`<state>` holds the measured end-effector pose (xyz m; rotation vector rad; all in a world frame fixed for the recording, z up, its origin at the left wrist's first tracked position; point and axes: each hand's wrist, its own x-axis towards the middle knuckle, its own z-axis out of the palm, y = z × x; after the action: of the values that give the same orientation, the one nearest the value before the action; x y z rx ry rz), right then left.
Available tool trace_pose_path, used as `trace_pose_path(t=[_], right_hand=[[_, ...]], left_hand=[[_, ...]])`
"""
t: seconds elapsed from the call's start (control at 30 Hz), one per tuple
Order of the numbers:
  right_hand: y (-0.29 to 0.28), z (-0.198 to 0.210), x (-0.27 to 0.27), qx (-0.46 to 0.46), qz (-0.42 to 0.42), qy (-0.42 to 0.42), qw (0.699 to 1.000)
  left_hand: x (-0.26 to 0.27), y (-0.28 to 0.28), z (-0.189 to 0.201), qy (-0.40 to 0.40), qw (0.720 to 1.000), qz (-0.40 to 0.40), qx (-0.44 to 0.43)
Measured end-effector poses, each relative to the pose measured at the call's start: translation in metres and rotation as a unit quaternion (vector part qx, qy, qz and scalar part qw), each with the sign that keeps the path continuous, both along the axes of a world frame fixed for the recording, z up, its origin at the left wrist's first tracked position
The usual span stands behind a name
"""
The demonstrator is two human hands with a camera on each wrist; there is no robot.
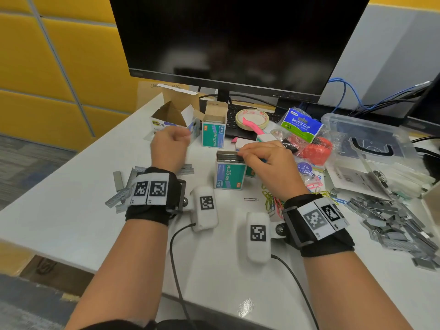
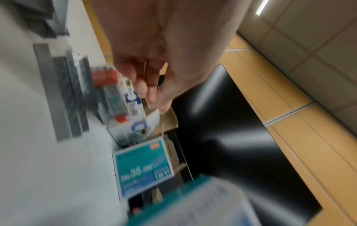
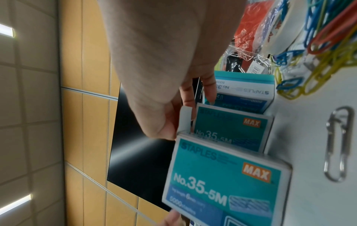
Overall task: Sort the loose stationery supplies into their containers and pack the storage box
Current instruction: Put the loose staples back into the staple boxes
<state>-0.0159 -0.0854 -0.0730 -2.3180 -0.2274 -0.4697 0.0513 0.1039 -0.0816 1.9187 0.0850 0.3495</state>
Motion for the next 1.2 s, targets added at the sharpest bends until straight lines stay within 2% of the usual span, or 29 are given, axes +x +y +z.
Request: trace_pose_path(t=[0.1, 0.27, 0.4, 0.67, 0.9, 1.2], right_hand=[[0.0, -0.001, 0.001, -0.008, 0.004, -0.002, 1.0], [0.0, -0.002, 0.001, 0.003, -0.001, 0.0, 1.0], [0.0, -0.002, 0.0, 0.005, 0.007, -0.007, 1.0], [-0.001, -0.004, 0.001, 0.014, 0.001, -0.013, 1.0], [-0.002, -0.005, 0.0, 0.007, 0.001, -0.007, 1.0], [-0.003, -0.006, 0.001, 0.018, -0.003, 0.01, 1.0]], left_hand=[[0.007, 0.016, -0.002, 0.027, 0.995, 0.057, 0.071], [0.008, 0.019, -0.002, 0.155, 0.969, -0.019, 0.189], [0.01, 0.019, -0.001, 0.205, 0.946, -0.059, 0.243], [0.01, 0.017, -0.002, 0.186, 0.946, -0.058, 0.259], [0.004, 0.018, 0.001, 0.192, 0.949, -0.104, 0.229], [0.004, 0.016, 0.001, 0.213, 0.932, -0.149, 0.251]])
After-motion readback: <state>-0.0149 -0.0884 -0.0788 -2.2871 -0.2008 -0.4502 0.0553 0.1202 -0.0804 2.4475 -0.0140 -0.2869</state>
